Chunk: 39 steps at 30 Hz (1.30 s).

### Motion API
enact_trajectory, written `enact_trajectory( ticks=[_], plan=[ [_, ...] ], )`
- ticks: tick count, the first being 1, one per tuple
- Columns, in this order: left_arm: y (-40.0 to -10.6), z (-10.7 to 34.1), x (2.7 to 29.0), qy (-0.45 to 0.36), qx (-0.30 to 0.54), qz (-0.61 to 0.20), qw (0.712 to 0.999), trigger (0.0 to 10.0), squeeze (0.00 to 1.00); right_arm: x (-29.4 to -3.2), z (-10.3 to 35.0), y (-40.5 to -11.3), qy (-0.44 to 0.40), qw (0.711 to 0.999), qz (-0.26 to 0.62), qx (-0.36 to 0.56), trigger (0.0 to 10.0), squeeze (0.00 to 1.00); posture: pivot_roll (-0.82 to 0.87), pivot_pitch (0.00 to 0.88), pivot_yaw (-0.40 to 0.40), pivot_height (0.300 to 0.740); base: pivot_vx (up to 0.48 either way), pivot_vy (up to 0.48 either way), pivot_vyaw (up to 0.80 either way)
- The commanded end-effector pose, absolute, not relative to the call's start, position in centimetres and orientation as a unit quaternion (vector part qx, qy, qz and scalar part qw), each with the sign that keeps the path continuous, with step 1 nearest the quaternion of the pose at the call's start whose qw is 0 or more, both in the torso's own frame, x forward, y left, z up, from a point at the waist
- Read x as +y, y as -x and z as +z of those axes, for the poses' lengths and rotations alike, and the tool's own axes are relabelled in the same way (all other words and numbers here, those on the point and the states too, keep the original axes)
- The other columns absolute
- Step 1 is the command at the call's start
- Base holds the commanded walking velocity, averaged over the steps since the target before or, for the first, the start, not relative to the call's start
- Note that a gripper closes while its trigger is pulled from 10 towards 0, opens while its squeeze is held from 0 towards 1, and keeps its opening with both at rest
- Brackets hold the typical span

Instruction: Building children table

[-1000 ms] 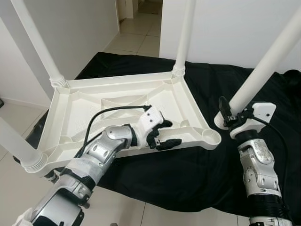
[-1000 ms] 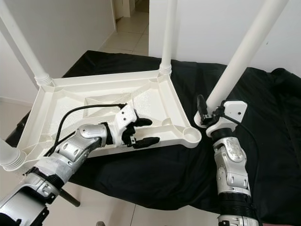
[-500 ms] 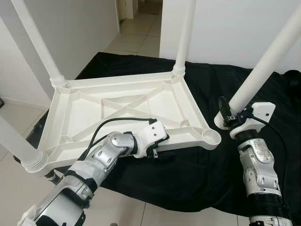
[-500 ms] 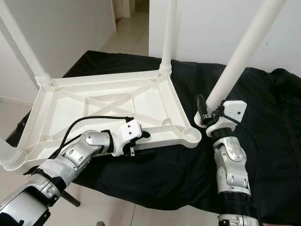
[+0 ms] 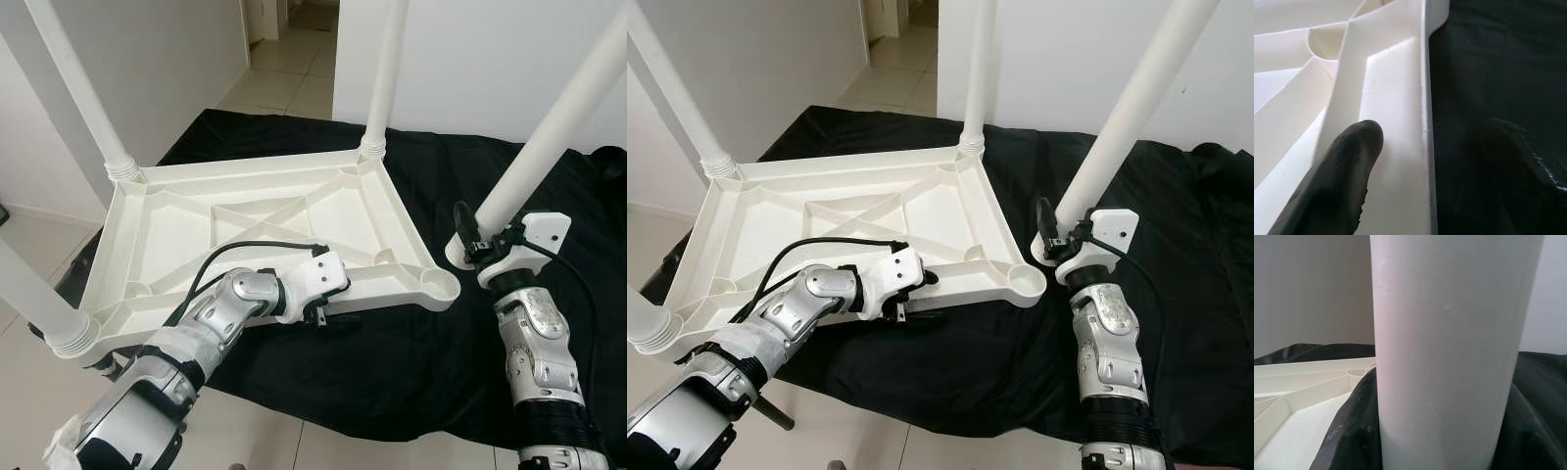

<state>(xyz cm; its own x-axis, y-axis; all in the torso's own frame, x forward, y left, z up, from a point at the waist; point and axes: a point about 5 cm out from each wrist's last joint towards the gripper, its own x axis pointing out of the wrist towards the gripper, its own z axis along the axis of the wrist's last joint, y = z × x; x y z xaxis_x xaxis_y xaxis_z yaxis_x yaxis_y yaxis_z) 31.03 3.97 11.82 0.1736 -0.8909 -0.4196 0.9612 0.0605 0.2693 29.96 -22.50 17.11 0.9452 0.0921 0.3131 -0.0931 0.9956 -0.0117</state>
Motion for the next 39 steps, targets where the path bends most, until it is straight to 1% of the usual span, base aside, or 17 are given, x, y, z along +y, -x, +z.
enact_trajectory(
  ticks=[1, 2, 3, 4, 5, 6, 7, 8, 10, 11, 12, 14, 15, 16, 27, 31, 39],
  plan=[
    [-31.1, 11.4, 4.6, -0.269, 0.095, -0.643, 0.711, 10.0, 0.00, -22.4, 17.4, -30.1, 0.004, 0.985, 0.052, -0.166, 10.0, 0.00, -0.06, 0.000, 0.023, 0.740, 0.000, 0.000, 0.00],
    [-31.1, 11.4, 4.6, -0.269, 0.095, -0.643, 0.711, 10.0, 0.00, -22.4, 17.4, -30.1, 0.004, 0.985, 0.052, -0.166, 10.0, 0.00, -0.06, 0.000, 0.023, 0.740, 0.000, 0.000, 0.00],
    [-31.0, 11.4, 4.6, -0.276, 0.097, -0.649, 0.703, 7.9, 0.00, -22.4, 17.4, -30.1, 0.004, 0.985, 0.052, -0.166, 10.0, 0.00, -0.06, 0.000, 0.022, 0.740, 0.000, 0.000, 0.00],
    [-30.9, 11.4, 4.7, -0.288, 0.100, -0.655, 0.692, 7.0, 0.00, -22.4, 17.4, -30.1, 0.004, 0.985, 0.052, -0.166, 10.0, 0.00, -0.06, 0.000, 0.022, 0.740, 0.000, 0.000, 0.00],
    [-30.9, 11.4, 4.7, -0.288, 0.100, -0.655, 0.692, 7.0, 0.00, -22.4, 17.4, -30.1, 0.004, 0.985, 0.052, -0.166, 10.0, 0.00, -0.06, 0.000, 0.022, 0.740, 0.000, 0.000, 0.00],
    [-30.7, 11.4, 4.8, -0.301, 0.098, -0.661, 0.680, 5.6, 0.00, -22.4, 17.5, -30.2, 0.005, 0.985, 0.052, -0.167, 10.0, 0.00, -0.06, 0.000, 0.022, 0.740, 0.000, 0.000, 0.00],
    [-30.6, 11.4, 4.8, -0.308, 0.096, -0.666, 0.672, 4.7, 0.00, -22.4, 17.5, -30.2, 0.005, 0.985, 0.052, -0.167, 10.0, 0.00, -0.06, 0.000, 0.023, 0.740, 0.000, 0.000, 0.00],
    [-30.6, 11.4, 4.8, -0.308, 0.096, -0.666, 0.672, 4.7, 0.00, -22.4, 17.5, -30.2, 0.005, 0.985, 0.052, -0.167, 10.0, 0.00, -0.06, 0.000, 0.023, 0.740, 0.000, 0.000, 0.00],
    [-30.2, 11.8, 4.9, -0.311, 0.098, -0.683, 0.654, 2.4, 0.00, -22.5, 17.5, -30.2, 0.006, 0.985, 0.052, -0.167, 10.0, 0.00, -0.06, 0.000, 0.023, 0.740, 0.000, 0.000, 0.00],
    [-30.2, 11.8, 4.9, -0.311, 0.098, -0.683, 0.654, 2.4, 0.00, -22.5, 17.5, -30.2, 0.006, 0.985, 0.052, -0.167, 10.0, 0.00, -0.06, 0.000, 0.023, 0.740, 0.000, 0.000, 0.00],
    [-30.0, 11.9, 5.0, -0.324, 0.100, -0.692, 0.638, 2.9, 0.00, -22.5, 17.5, -30.2, 0.006, 0.985, 0.051, -0.167, 10.0, 0.00, -0.06, 0.000, 0.023, 0.740, 0.000, 0.000, 0.00],
    [-29.8, 11.9, 5.2, -0.333, 0.101, -0.697, 0.626, 2.9, 0.00, -22.5, 17.5, -30.2, 0.007, 0.985, 0.051, -0.167, 10.0, 0.00, -0.06, 0.000, 0.023, 0.740, 0.000, 0.000, 0.00],
    [-29.7, 11.8, 5.4, -0.342, 0.106, -0.699, 0.619, 4.1, 0.00, -22.5, 17.5, -30.3, 0.007, 0.985, 0.051, -0.167, 10.0, 0.00, -0.06, 0.000, 0.023, 0.740, 0.000, 0.000, 0.00],
    [-29.6, 11.7, 5.6, -0.350, 0.109, -0.702, 0.610, 0.0, 0.00, -22.5, 17.5, -30.3, 0.007, 0.985, 0.051, -0.167, 10.0, 0.00, -0.06, 0.000, 0.023, 0.740, 0.000, 0.000, 0.00],
    [-29.2, 11.7, 6.9, -0.358, 0.127, -0.712, 0.590, 0.0, 0.00, -22.6, 17.5, -30.3, 0.008, 0.985, 0.050, -0.167, 10.0, 0.00, -0.07, 0.000, 0.025, 0.740, 0.000, 0.000, 0.00],
    [-28.9, 11.9, 9.6, -0.385, 0.153, -0.704, 0.576, 0.0, 0.00, -22.6, 17.5, -30.3, 0.009, 0.985, 0.051, -0.167, 10.0, 0.00, -0.07, 0.000, 0.023, 0.740, 0.000, 0.000, 0.00],
    [-28.0, 11.7, 11.9, -0.387, 0.179, -0.700, 0.572, 0.0, 0.00, -22.6, 17.4, -30.3, 0.010, 0.985, 0.054, -0.164, 10.0, 0.00, -0.06, 0.000, 0.013, 0.740, 0.000, 0.000, 0.00]
  ],
)
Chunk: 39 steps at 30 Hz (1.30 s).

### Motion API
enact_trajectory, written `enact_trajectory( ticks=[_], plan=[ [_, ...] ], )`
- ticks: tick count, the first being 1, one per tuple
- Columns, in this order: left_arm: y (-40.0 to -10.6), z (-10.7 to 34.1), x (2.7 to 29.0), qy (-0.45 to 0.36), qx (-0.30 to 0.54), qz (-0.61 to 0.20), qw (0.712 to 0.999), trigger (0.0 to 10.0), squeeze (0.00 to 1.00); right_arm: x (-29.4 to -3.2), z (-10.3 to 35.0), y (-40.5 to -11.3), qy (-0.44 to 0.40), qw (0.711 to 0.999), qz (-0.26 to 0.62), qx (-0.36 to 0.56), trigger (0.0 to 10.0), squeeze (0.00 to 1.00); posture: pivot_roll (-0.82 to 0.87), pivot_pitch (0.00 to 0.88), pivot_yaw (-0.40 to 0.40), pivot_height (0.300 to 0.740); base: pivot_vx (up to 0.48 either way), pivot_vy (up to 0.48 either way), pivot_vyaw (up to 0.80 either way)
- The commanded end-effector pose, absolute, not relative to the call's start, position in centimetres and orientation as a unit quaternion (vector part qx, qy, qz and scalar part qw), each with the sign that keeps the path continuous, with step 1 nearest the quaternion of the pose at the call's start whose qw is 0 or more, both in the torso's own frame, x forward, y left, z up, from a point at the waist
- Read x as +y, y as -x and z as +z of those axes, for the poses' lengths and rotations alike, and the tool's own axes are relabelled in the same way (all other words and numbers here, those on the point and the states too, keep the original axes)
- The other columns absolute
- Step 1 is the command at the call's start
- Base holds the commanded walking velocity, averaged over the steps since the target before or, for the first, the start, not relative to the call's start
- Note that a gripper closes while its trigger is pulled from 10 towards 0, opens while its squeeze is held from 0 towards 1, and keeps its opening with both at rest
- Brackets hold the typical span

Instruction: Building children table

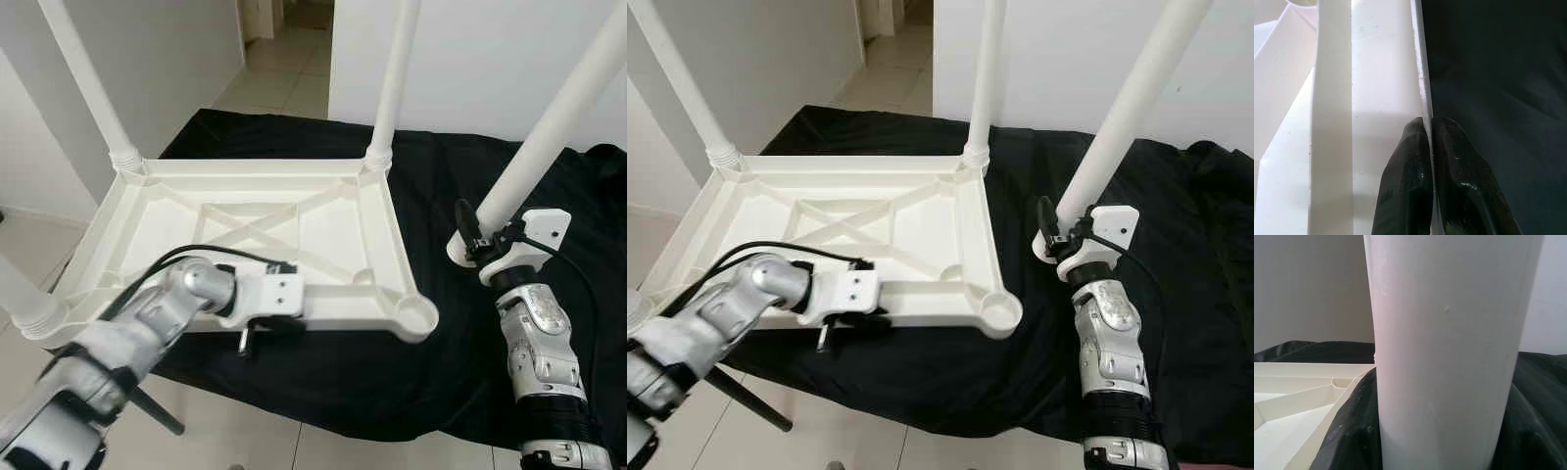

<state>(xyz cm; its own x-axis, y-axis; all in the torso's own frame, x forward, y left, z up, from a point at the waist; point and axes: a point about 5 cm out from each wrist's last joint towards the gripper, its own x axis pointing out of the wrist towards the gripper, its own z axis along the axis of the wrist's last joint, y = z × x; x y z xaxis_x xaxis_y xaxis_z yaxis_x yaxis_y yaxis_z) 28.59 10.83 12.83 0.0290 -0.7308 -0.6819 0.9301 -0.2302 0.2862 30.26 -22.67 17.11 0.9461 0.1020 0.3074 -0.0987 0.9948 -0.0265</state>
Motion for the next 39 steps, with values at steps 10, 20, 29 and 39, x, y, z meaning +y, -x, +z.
enact_trajectory(
  ticks=[10, 20, 29, 39],
  plan=[
    [-28.8, 11.9, 10.7, -0.385, 0.155, -0.662, 0.624, 10.0, 0.22, -21.9, 17.2, -30.8, 0.009, 0.985, 0.070, -0.160, 10.0, 0.00, -0.04, 0.000, -0.002, 0.740, 0.000, 0.000, 0.00],
    [-29.4, 14.0, 10.3, -0.309, 0.114, -0.633, 0.701, 10.0, 1.00, -21.1, 17.0, -30.6, 0.009, 0.984, 0.085, -0.158, 10.0, 0.00, -0.04, 0.000, -0.002, 0.740, 0.000, 0.000, 0.00],
    [-30.3, 16.8, 11.4, -0.218, 0.049, -0.579, 0.784, 10.0, 0.00, -20.0, 17.3, -30.2, 0.001, 0.981, 0.095, -0.166, 10.0, 0.00, -0.03, 0.000, -0.014, 0.740, 0.000, 0.000, 0.00],
    [-28.3, 15.7, 11.1, -0.209, 0.064, -0.604, 0.766, 10.0, 0.00, -18.9, 17.5, -29.8, -0.013, 0.980, 0.094, -0.176, 10.0, 0.00, -0.02, 0.000, -0.031, 0.740, 0.000, 0.000, 0.00]
  ],
)
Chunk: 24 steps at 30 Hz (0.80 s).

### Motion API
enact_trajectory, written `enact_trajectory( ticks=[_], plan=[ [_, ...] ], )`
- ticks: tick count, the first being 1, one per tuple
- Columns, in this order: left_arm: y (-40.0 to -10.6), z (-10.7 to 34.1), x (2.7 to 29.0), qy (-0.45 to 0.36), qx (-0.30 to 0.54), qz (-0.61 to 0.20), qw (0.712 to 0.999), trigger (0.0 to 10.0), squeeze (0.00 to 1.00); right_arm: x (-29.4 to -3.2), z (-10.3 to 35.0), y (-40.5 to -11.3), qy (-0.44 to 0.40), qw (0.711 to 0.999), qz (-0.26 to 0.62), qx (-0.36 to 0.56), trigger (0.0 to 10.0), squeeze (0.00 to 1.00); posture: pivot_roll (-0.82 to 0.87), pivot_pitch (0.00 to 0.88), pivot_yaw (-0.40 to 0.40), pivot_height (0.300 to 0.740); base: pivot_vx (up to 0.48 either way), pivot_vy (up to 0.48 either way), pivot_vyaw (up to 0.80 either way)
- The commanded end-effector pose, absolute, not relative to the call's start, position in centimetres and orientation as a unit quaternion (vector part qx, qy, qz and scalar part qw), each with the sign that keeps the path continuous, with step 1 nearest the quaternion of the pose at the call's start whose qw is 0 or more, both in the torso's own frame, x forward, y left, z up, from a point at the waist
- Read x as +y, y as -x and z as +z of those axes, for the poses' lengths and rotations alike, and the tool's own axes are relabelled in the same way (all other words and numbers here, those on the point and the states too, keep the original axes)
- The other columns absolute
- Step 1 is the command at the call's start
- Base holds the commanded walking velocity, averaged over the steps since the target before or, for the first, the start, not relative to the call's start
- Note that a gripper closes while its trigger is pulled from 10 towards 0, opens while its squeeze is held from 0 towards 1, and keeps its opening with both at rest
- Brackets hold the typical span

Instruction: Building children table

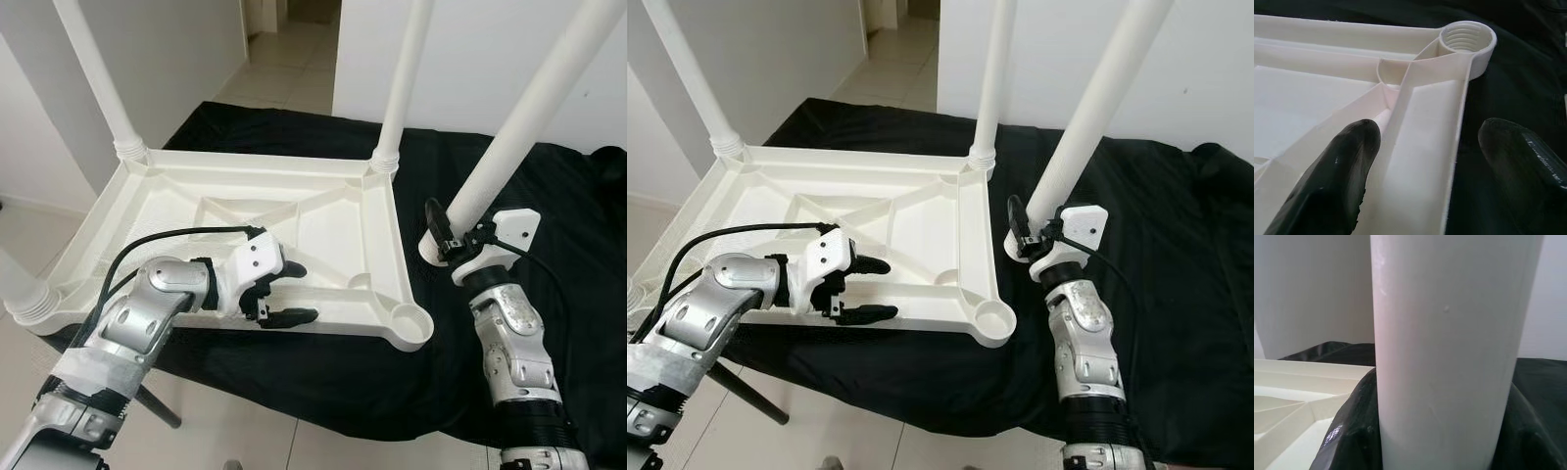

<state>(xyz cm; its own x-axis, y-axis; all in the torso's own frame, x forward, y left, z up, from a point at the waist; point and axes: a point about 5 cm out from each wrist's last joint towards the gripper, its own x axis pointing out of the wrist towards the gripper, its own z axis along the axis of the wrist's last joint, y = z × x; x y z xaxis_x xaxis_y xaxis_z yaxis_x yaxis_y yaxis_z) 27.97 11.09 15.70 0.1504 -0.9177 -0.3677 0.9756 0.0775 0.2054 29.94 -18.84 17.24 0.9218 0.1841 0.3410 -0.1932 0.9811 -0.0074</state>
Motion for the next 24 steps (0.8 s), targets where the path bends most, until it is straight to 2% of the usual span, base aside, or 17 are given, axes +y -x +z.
enact_trajectory(
  ticks=[1, 5, 7, 10, 13, 14, 15, 20, 22, 24],
  plan=[
    [-28.0, 15.3, 10.9, -0.210, 0.074, -0.615, 0.756, 10.0, 0.00, -18.8, 17.5, -29.9, -0.013, 0.980, 0.095, -0.176, 10.0, 0.00, -0.02, 0.000, -0.032, 0.740, 0.000, 0.000, 0.00],
    [-27.8, 15.0, 10.8, -0.216, 0.078, -0.621, 0.750, 10.0, 0.00, -18.8, 17.5, -30.0, -0.012, 0.980, 0.096, -0.175, 10.0, 0.00, -0.02, 0.000, -0.032, 0.740, 0.000, 0.000, 0.00],
    [-28.1, 13.7, 10.4, -0.251, 0.092, -0.612, 0.744, 10.0, 0.00, -19.0, 17.6, -30.0, -0.009, 0.980, 0.097, -0.175, 10.0, 0.00, -0.03, 0.000, -0.029, 0.740, 0.000, 0.000, 0.00],
    [-28.9, 12.6, 10.0, -0.288, 0.107, -0.585, 0.751, 10.0, 0.00, -19.2, 17.7, -30.0, -0.007, 0.980, 0.096, -0.176, 10.0, 0.00, -0.03, 0.000, -0.029, 0.740, 0.000, 0.000, 0.00],
    [-31.0, 12.0, 9.8, -0.313, 0.116, -0.517, 0.788, 10.0, 0.00, -19.2, 17.7, -29.9, -0.007, 0.980, 0.092, -0.176, 10.0, 0.00, -0.04, 0.000, -0.023, 0.740, 0.000, 0.000, 0.00],
    [-31.0, 12.0, 9.8, -0.313, 0.116, -0.517, 0.788, 10.0, 0.00, -19.2, 17.7, -29.9, -0.007, 0.980, 0.092, -0.176, 10.0, 0.00, -0.04, 0.000, -0.023, 0.740, 0.000, 0.000, 0.00],
    [-31.8, 12.2, 9.8, -0.315, 0.113, -0.487, 0.806, 10.0, 0.00, -19.2, 17.7, -29.8, -0.007, 0.980, 0.091, -0.176, 10.0, 0.00, -0.05, 0.000, -0.022, 0.740, 0.000, 0.000, 0.00],
    [-32.9, 12.8, 9.7, -0.318, 0.102, -0.452, 0.827, 10.0, 0.00, -19.2, 17.7, -29.7, -0.007, 0.981, 0.089, -0.175, 10.0, 0.00, -0.05, 0.000, -0.022, 0.740, 0.000, 0.000, 0.00],
    [-33.8, 13.6, 9.8, -0.309, 0.089, -0.418, 0.850, 10.0, 0.00, -19.2, 17.6, -29.6, -0.007, 0.981, 0.088, -0.173, 10.0, 0.00, -0.05, 0.000, -0.019, 0.740, 0.000, 0.000, 0.00],
    [-33.8, 13.6, 9.8, -0.309, 0.089, -0.418, 0.850, 10.0, 0.00, -19.2, 17.6, -29.6, -0.007, 0.981, 0.088, -0.173, 10.0, 0.00, -0.05, 0.000, -0.019, 0.740, 0.000, 0.000, 0.00]
  ],
)
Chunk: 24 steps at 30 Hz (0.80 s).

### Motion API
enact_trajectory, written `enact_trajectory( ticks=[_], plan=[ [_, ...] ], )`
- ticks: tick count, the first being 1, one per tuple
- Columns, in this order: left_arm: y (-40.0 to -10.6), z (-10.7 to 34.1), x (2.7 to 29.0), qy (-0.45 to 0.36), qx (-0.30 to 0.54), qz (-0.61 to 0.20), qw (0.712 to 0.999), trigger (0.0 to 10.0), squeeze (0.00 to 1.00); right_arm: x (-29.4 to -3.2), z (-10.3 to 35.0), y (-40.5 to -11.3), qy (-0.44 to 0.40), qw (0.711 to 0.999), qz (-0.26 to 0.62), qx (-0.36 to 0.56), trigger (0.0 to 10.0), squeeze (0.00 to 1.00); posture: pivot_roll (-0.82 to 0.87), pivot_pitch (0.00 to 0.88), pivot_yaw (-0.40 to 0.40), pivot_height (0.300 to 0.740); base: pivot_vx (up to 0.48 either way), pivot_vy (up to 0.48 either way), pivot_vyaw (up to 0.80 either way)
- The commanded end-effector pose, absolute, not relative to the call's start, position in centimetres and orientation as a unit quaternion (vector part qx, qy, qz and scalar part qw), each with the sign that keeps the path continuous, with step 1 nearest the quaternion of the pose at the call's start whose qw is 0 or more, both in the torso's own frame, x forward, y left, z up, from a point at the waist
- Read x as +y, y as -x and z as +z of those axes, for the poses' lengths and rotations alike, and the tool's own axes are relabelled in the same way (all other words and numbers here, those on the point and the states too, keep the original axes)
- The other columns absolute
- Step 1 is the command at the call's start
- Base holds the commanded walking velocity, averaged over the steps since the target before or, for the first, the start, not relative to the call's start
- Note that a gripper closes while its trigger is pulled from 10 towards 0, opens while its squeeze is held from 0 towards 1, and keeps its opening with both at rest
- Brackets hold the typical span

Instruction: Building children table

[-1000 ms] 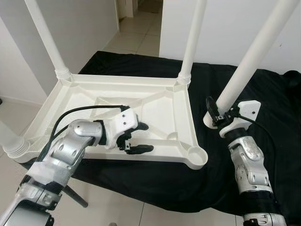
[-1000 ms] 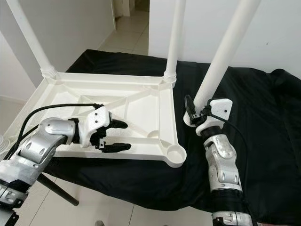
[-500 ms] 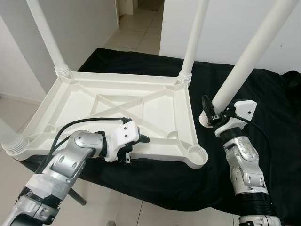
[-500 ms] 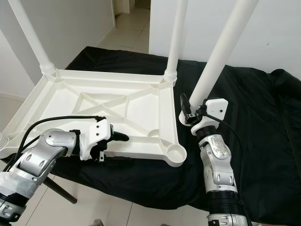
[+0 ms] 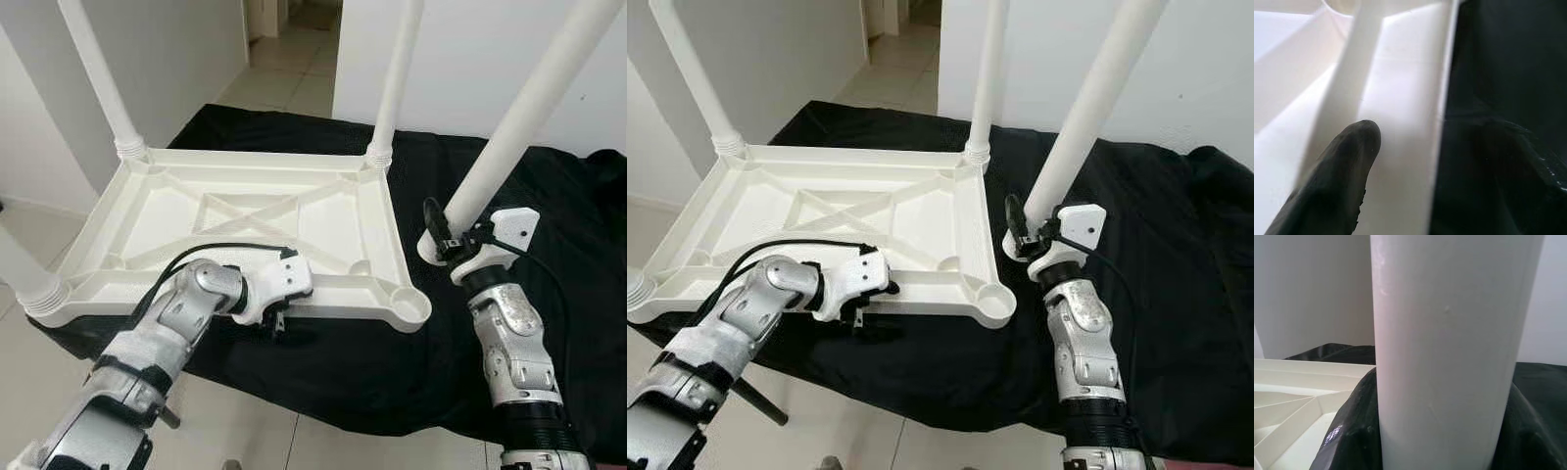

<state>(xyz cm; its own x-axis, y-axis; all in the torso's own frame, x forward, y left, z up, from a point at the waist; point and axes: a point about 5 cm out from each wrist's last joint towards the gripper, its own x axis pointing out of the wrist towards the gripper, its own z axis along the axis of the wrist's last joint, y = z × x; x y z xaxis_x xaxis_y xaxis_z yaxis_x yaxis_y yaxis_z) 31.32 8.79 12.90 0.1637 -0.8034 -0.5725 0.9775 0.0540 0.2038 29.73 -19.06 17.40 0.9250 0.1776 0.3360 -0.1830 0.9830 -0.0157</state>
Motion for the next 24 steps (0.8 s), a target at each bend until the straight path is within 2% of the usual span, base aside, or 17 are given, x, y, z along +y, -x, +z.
enact_trajectory(
  ticks=[1, 3, 4, 5, 11, 12, 13, 14, 15, 17, 20, 22, 23, 24],
  plan=[
    [-33.8, 13.6, 9.8, -0.309, 0.089, -0.418, 0.850, 10.0, 0.00, -19.2, 17.6, -29.6, -0.007, 0.981, 0.088, -0.173, 10.0, 0.00, -0.05, 0.000, -0.019, 0.740, 0.000, 0.000, 0.00],
    [-32.6, 14.5, 9.4, -0.272, 0.068, -0.485, 0.828, 10.0, 0.00, -19.2, 17.0, -29.3, -0.008, 0.982, 0.089, -0.164, 10.0, 0.00, -0.06, 0.000, -0.016, 0.740, 0.000, 0.000, 0.00],
    [-32.6, 14.5, 9.4, -0.272, 0.068, -0.485, 0.828, 10.0, 0.00, -19.2, 17.0, -29.3, -0.008, 0.982, 0.089, -0.164, 10.0, 0.00, -0.06, 0.000, -0.016, 0.740, 0.000, 0.000, 0.00],
    [-31.9, 14.7, 9.4, -0.259, 0.062, -0.514, 0.815, 10.0, 0.00, -19.2, 16.9, -29.2, -0.008, 0.983, 0.090, -0.161, 10.0, 0.00, -0.06, 0.000, -0.016, 0.740, 0.000, 0.000, 0.00],
    [-31.1, 14.9, 9.5, -0.235, 0.056, -0.551, 0.799, 10.0, 0.00, -19.2, 16.6, -29.1, -0.010, 0.984, 0.090, -0.156, 10.0, 0.00, -0.05, 0.000, -0.020, 0.740, 0.000, 0.000, 0.00],
    [-30.8, 15.1, 9.7, -0.212, 0.056, -0.565, 0.796, 10.0, 0.17, -19.2, 16.5, -29.0, -0.014, 0.984, 0.090, -0.152, 10.0, 0.00, -0.05, 0.000, -0.021, 0.740, 0.000, 0.000, 0.00],
    [-30.9, 15.5, 9.9, -0.182, 0.054, -0.566, 0.803, 10.0, 1.00, -19.2, 16.3, -29.0, -0.016, 0.985, 0.089, -0.149, 10.0, 0.00, -0.05, 0.000, -0.021, 0.740, 0.000, 0.000, 0.00],
    [-30.9, 15.5, 9.9, -0.182, 0.054, -0.566, 0.803, 10.0, 1.00, -19.2, 16.3, -29.0, -0.016, 0.985, 0.089, -0.149, 10.0, 0.00, -0.05, 0.000, -0.021, 0.740, 0.000, 0.000, 0.00],
    [-31.5, 16.1, 10.2, -0.147, 0.046, -0.543, 0.825, 10.0, 1.00, -19.3, 16.2, -29.0, -0.012, 0.986, 0.079, -0.145, 10.0, 0.00, -0.05, 0.000, -0.021, 0.740, 0.000, 0.000, 0.00],
    [-31.5, 16.1, 10.2, -0.147, 0.046, -0.543, 0.825, 10.0, 1.00, -19.3, 16.2, -29.0, -0.012, 0.986, 0.079, -0.145, 10.0, 0.00, -0.05, 0.000, -0.021, 0.740, 0.000, 0.000, 0.00],
    [-32.7, 17.8, 10.8, -0.092, 0.003, -0.483, 0.871, 10.0, 1.00, -19.5, 15.3, -29.4, -0.015, 0.993, 0.019, -0.112, 10.0, 0.00, -0.05, 0.000, -0.031, 0.740, 0.000, 0.000, 0.00],
    [-32.7, 17.8, 10.8, -0.092, 0.003, -0.483, 0.871, 10.0, 1.00, -19.5, 15.3, -29.4, -0.015, 0.993, 0.019, -0.112, 10.0, 0.00, -0.05, 0.000, -0.031, 0.740, 0.000, 0.000, 0.00],
    [-32.7, 18.0, 10.9, -0.088, -0.007, -0.467, 0.880, 10.0, 1.00, -19.3, 15.1, -29.3, -0.015, 0.994, 0.008, -0.105, 10.0, 0.00, -0.05, 0.000, -0.032, 0.740, 0.000, 0.000, 0.00],
    [-32.5, 18.1, 11.0, -0.080, -0.014, -0.454, 0.887, 10.0, 0.00, -18.9, 15.0, -29.1, -0.023, 0.994, 0.010, -0.102, 10.0, 0.00, -0.05, 0.000, -0.031, 0.740, 0.000, 0.000, 0.00]
  ],
)
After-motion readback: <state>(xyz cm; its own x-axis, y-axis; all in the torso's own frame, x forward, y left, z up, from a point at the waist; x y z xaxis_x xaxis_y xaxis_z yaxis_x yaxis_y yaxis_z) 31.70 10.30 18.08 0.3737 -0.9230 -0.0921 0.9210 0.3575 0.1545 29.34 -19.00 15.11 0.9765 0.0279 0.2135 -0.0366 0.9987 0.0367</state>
